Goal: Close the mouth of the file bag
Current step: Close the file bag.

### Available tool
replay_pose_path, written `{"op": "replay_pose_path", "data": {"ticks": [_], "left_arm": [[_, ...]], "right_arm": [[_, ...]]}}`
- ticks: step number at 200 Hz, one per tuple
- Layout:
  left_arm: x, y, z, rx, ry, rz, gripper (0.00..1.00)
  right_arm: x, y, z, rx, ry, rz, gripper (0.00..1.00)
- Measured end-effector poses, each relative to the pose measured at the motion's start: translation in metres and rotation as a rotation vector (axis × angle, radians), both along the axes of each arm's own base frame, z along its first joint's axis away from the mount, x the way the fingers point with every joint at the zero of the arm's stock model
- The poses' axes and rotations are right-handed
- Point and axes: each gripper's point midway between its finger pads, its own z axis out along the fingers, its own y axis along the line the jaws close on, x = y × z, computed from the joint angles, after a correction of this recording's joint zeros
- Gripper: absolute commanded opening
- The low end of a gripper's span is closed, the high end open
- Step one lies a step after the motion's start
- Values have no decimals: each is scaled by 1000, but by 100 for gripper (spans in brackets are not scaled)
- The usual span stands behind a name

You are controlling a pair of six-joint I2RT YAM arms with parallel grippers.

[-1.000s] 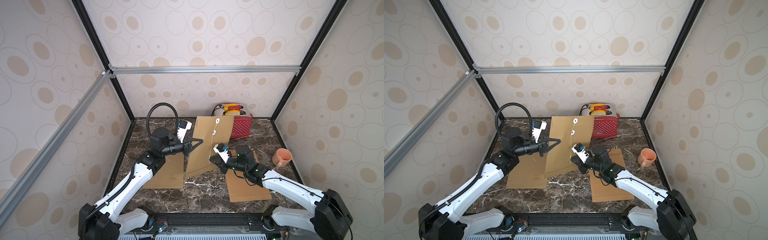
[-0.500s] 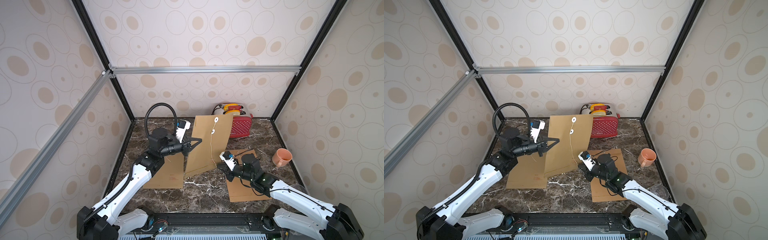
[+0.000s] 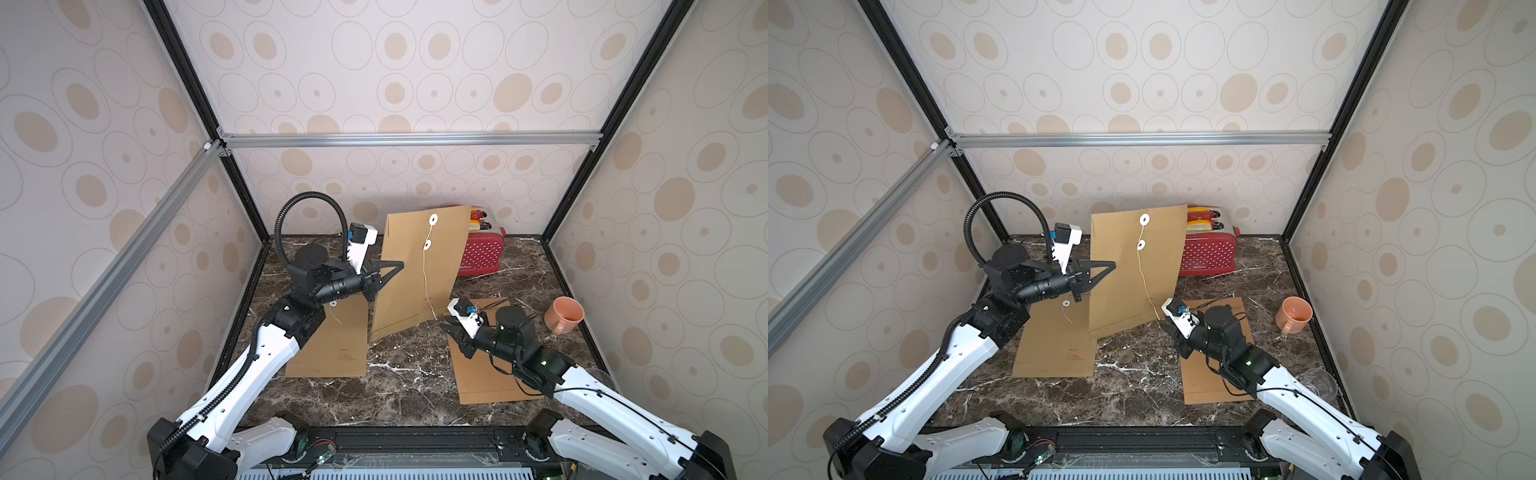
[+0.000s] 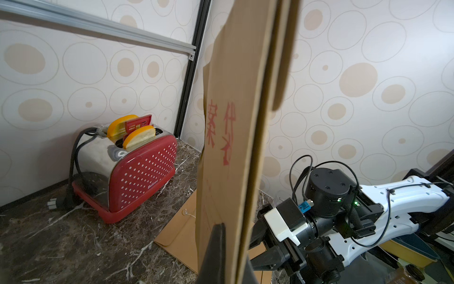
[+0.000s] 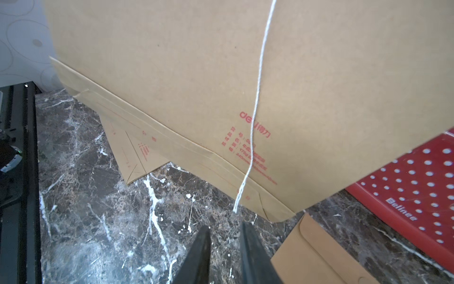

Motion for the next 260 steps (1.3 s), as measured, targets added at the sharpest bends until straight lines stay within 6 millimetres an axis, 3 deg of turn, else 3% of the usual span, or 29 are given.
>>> {"op": "replay_pose_path", "data": {"ticks": [29, 87, 129, 177, 260], "left_arm": [[2, 1, 3, 26, -81, 15, 0], [-1, 7, 17, 105, -260, 43, 0], [-13, 23, 10, 157, -365, 103, 0], [-14, 22, 0, 151, -381, 98, 0], [-19, 19, 12, 89, -396, 70, 0]], "right_arm": [[7, 6, 17, 0, -55, 14, 42], [23, 20, 23, -24, -86, 25, 47], [26, 26, 45, 11, -178, 43, 47], [38, 43, 70, 13, -267, 83, 48], [42, 62, 64, 93, -233, 126, 52]]}}
